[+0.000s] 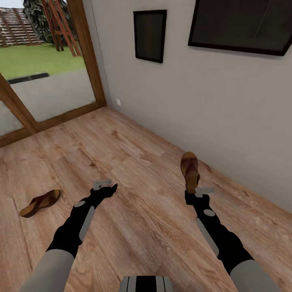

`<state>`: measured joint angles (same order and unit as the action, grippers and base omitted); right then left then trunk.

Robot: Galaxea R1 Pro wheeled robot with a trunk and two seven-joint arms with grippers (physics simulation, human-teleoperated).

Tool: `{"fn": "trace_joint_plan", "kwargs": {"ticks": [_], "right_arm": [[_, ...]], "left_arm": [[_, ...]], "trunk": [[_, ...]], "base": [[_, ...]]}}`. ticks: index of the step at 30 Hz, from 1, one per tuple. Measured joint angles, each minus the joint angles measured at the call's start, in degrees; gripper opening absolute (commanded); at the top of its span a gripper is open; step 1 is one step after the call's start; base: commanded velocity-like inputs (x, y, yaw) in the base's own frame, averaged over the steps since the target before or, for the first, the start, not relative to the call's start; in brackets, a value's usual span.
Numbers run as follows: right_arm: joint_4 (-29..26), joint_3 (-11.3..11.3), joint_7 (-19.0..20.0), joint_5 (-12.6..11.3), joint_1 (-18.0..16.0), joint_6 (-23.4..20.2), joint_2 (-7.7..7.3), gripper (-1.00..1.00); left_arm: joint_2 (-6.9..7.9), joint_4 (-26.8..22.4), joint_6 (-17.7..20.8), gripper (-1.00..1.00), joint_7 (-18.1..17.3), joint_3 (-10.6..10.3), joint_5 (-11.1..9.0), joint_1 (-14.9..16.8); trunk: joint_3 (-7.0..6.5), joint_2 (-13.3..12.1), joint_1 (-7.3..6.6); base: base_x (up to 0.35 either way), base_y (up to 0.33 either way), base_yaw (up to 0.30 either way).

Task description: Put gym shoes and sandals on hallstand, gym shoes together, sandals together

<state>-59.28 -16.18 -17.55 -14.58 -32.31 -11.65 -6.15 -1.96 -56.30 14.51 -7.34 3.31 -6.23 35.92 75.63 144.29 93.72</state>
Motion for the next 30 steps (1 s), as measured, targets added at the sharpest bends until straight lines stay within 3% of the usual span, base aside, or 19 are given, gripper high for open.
{"fn": "trace_joint_plan", "kwargs": {"ticks": [10,30], "right_arm": [[0.0,0.0,0.0,0.0,0.0,0.0,0.00,-1.00],[0.0,0.0,0.0,0.1,0.0,0.0,-0.01,-1.00]], "left_arm": [[0.00,0.0,0.0,1.00,0.0,0.0,0.0,0.0],[0.00,0.0,0.0,1.00,0.0,0.1,0.1,0.0]], "trunk": [[-0.87,0.0,0.01],[-2.74,0.0,0.01]], "base": [[0.200,0.277,0.113],[0.036,0.040,0.004]]}}
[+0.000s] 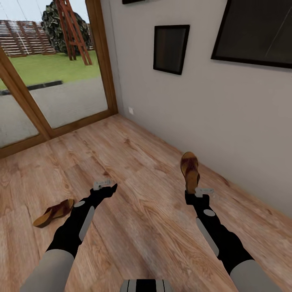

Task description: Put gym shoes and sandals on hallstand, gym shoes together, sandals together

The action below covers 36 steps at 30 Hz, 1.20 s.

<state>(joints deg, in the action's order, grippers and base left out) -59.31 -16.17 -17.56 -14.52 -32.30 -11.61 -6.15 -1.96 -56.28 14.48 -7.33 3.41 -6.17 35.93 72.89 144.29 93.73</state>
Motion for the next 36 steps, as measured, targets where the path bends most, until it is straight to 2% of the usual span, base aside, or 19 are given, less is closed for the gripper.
{"fn": "trace_joint_plan", "kwargs": {"ticks": [19,36], "right_arm": [[-0.1,0.0,0.0,0.0,0.0,0.0,0.00,-1.00],[0.0,0.0,0.0,-0.1,0.0,0.0,0.00,-1.00]], "left_arm": [[0.01,0.0,0.0,1.00,0.0,0.0,0.0,0.0],[0.00,0.1,0.1,1.00,0.0,0.0,-0.1,0.0]], "trunk": [[-1.74,0.0,0.00],[-1.85,0.0,0.02]], "base": [[0.222,0.260,0.000],[0.124,0.323,0.000]]}}
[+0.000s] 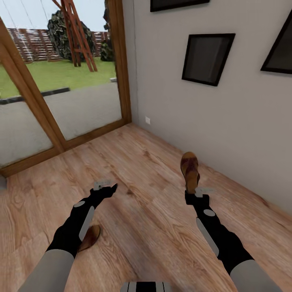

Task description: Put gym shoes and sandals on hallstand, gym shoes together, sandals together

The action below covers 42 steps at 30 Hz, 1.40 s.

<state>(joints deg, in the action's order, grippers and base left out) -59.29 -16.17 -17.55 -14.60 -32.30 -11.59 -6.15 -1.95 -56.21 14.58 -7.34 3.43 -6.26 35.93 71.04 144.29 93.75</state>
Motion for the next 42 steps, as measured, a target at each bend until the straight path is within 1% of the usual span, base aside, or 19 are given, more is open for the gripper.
{"fn": "trace_joint_plan", "kwargs": {"ticks": [6,13,20,30,35,42], "right_arm": [[0.0,0.0,0.0,0.0,0.0,0.0,0.00,-1.00],[-0.1,0.0,0.0,0.0,0.0,0.0,0.00,-1.00],[-0.1,0.0,0.0,0.0,0.0,0.0,0.01,-1.00],[-0.1,0.0,0.0,0.1,0.0,0.0,0.00,-1.00],[-0.1,0.0,0.0,0.1,0.0,-0.1,-0.01,-1.00],[-0.1,0.0,0.0,0.1,0.0,0.0,-0.01,-1.00]], "left_arm": [[-0.01,0.0,0.0,1.00,0.0,0.0,0.0,0.0],[-0.01,0.0,0.0,1.00,0.0,0.0,0.0,0.0],[0.00,0.0,-0.1,1.00,0.0,0.0,0.0,0.0],[-0.09,0.0,-0.1,1.00,0.0,-0.2,0.0,0.0],[-0.10,0.1,-0.1,1.00,0.0,-0.2,0.0,0.0],[-0.10,0.0,-0.1,1.00,0.0,-0.2,0.0,0.0]], "trunk": [[0.00,0.0,0.00],[0.00,0.0,-0.01],[0.00,0.0,-0.01],[-0.01,0.0,0.00],[-0.10,0.0,0.00],[-0.27,0.0,-0.01]], "base": [[0.016,0.336,0.000],[0.115,0.335,0.004],[0.144,0.287,0.204],[0.020,0.031,0.032],[0.029,0.001,-0.181],[0.131,0.000,-0.179]]}}
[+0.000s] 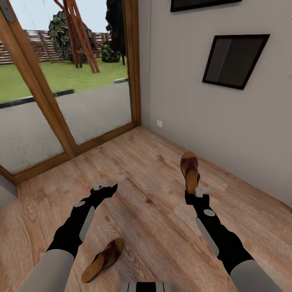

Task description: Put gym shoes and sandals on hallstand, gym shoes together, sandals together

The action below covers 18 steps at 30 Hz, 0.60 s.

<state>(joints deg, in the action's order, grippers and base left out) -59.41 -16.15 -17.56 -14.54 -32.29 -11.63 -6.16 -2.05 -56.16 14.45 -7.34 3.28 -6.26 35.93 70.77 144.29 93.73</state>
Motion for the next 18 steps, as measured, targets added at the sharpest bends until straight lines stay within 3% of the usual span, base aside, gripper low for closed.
{"fn": "trace_joint_plan", "kwargs": {"ticks": [12,18], "right_arm": [[0.1,0.1,0.0,0.0,0.0,0.0,-0.02,-1.00],[0.0,0.1,0.0,0.0,0.0,0.0,-0.02,-1.00]], "left_arm": [[0.00,0.0,0.0,1.00,0.0,0.0,0.0,0.0],[0.23,0.0,0.0,1.00,0.1,0.1,0.2,0.0]], "trunk": [[-0.02,0.0,0.00],[-0.02,0.0,0.02]], "base": [[0.157,0.000,-0.009],[0.042,0.000,0.000]]}}
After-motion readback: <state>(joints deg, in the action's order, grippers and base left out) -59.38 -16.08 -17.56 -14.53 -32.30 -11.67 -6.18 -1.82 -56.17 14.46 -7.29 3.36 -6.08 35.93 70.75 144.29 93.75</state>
